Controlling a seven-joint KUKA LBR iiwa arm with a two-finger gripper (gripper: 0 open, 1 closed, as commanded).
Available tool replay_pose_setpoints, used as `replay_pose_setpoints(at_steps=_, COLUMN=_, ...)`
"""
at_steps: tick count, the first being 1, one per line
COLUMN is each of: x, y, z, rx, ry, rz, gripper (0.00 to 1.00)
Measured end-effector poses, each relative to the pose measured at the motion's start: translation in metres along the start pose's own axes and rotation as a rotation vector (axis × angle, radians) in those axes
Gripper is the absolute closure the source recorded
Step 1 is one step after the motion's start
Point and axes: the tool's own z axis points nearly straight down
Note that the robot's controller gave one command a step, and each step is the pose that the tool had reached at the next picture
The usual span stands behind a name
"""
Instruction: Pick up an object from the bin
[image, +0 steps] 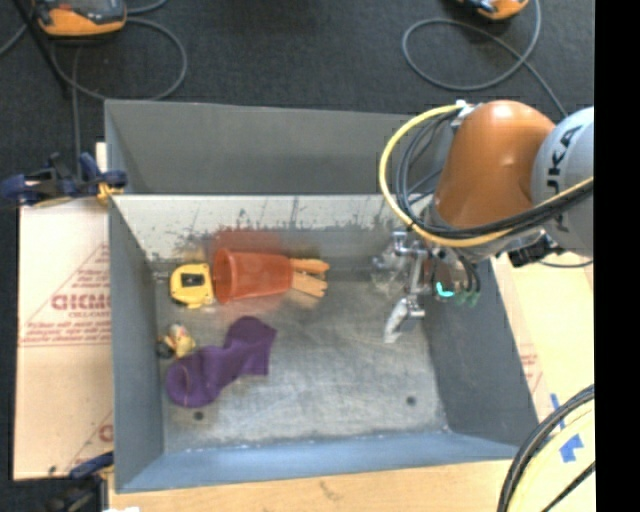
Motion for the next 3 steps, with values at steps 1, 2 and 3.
replay_pose_setpoints(at_steps=1, x=-0.002, y=0.000, z=-0.004, rx=0.001, ry=-0.007, rz=-0.001, gripper=0.00)
replay_pose_setpoints(at_steps=2, x=-0.042, y=0.033, z=0.001, rx=0.002, ry=-0.009, rz=-0.067, gripper=0.00)
replay_pose_setpoints(at_steps=3, x=0.015, y=0.077, z=0.060, rx=-0.002, ry=-0.005, rz=-0.011, gripper=1.00)
